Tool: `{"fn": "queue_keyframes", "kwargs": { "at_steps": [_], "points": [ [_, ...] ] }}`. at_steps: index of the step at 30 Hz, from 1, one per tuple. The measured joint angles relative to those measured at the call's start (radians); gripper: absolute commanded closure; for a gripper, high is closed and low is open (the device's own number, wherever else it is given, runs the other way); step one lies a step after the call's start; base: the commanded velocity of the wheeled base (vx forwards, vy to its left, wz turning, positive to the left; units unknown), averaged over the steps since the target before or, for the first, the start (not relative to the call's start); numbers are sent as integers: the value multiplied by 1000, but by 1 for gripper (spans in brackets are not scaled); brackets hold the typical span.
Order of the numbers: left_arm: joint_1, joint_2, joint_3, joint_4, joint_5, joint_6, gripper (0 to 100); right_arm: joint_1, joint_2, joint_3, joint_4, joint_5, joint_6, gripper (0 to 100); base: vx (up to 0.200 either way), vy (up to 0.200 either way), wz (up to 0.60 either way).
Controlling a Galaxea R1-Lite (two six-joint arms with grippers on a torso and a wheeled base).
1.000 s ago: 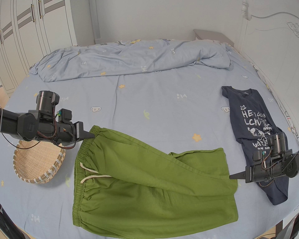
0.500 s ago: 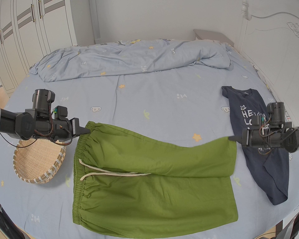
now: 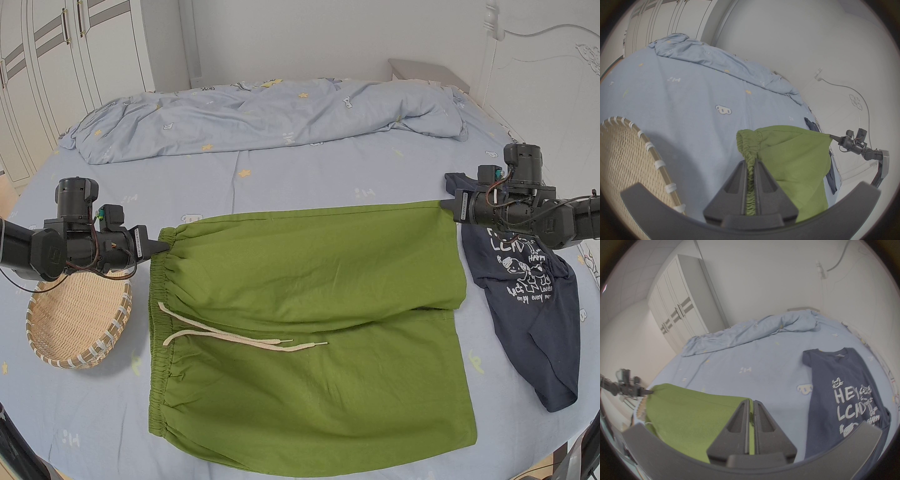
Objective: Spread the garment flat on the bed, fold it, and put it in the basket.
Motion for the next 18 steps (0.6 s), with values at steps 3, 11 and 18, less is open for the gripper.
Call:
{"fn": "queue_keyframes", "kwargs": {
  "at_steps": [3,11,18],
  "points": [
    [1,12,-5,-33,0,0,100,13,56,-71,0,-98,-24,100,0,0,0],
    [8,49,-26,-82,16,1,100,43,195,-230,-14,-154,-55,100,0,0,0],
    [12,87,-54,-93,44,3,100,61,281,-325,-24,-181,-61,100,0,0,0]
  ]
}}
